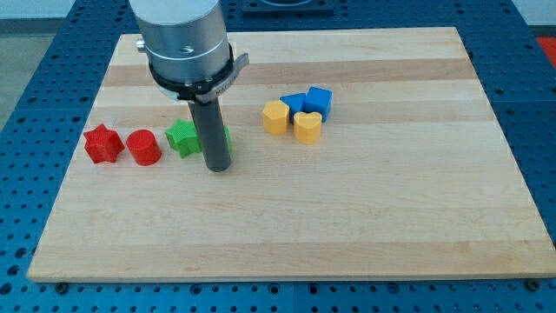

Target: Slightly push the red circle in between the green star and red star

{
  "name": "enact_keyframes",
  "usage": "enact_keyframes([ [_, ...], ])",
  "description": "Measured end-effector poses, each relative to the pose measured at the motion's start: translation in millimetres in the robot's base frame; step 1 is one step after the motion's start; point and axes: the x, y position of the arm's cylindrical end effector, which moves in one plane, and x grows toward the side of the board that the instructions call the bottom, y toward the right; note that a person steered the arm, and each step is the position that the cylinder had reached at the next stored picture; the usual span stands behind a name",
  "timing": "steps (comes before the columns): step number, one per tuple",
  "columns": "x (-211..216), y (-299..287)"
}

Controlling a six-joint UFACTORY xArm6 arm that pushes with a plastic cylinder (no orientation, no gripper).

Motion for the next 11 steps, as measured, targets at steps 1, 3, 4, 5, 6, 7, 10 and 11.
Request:
enact_keyframes([
  [1, 8.9, -1.1],
  [3, 18.5, -33.1],
  [4, 18.5, -55.9],
  [5, 17.8, -75.0],
  [6, 12.1, -79.8],
  [7, 1.6, -79.8],
  [10, -15.8, -79.8],
  [11, -10.9, -79.8],
])
